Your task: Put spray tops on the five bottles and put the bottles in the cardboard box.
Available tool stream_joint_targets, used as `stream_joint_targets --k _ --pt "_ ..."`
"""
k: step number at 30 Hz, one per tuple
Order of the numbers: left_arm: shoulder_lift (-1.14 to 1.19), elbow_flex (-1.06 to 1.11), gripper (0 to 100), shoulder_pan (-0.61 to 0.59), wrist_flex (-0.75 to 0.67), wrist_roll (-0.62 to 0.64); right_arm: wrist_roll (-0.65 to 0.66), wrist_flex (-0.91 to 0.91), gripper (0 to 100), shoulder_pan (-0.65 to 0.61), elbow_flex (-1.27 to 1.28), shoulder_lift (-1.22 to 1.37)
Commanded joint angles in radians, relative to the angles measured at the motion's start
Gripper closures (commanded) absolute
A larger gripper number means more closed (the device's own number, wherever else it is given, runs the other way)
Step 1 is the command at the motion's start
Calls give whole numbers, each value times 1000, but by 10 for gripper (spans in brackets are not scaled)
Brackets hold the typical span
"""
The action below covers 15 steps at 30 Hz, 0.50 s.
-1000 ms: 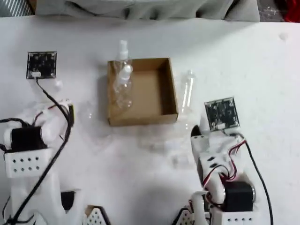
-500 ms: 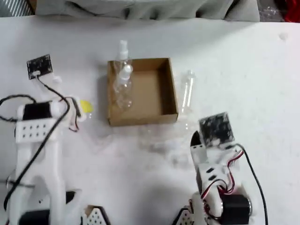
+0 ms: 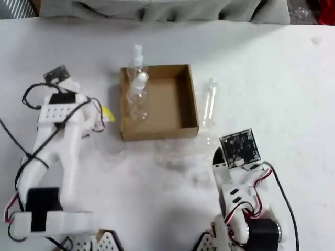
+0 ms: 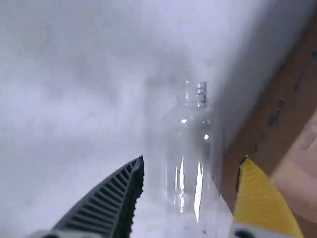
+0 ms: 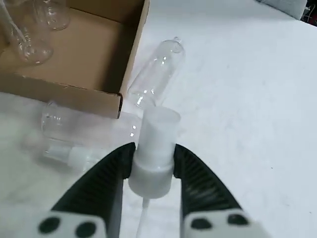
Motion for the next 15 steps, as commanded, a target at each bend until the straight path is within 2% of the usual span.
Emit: stream_joint_targets --k 1,9,15 --pt "50 -71 721 24 -20 20 9 10 984 1 -12 -4" --pt "150 -75 721 21 -60 18 8 12 984 -79 -11 -4" --pt "166 -75 718 25 -60 15 8 12 984 -79 -11 -4"
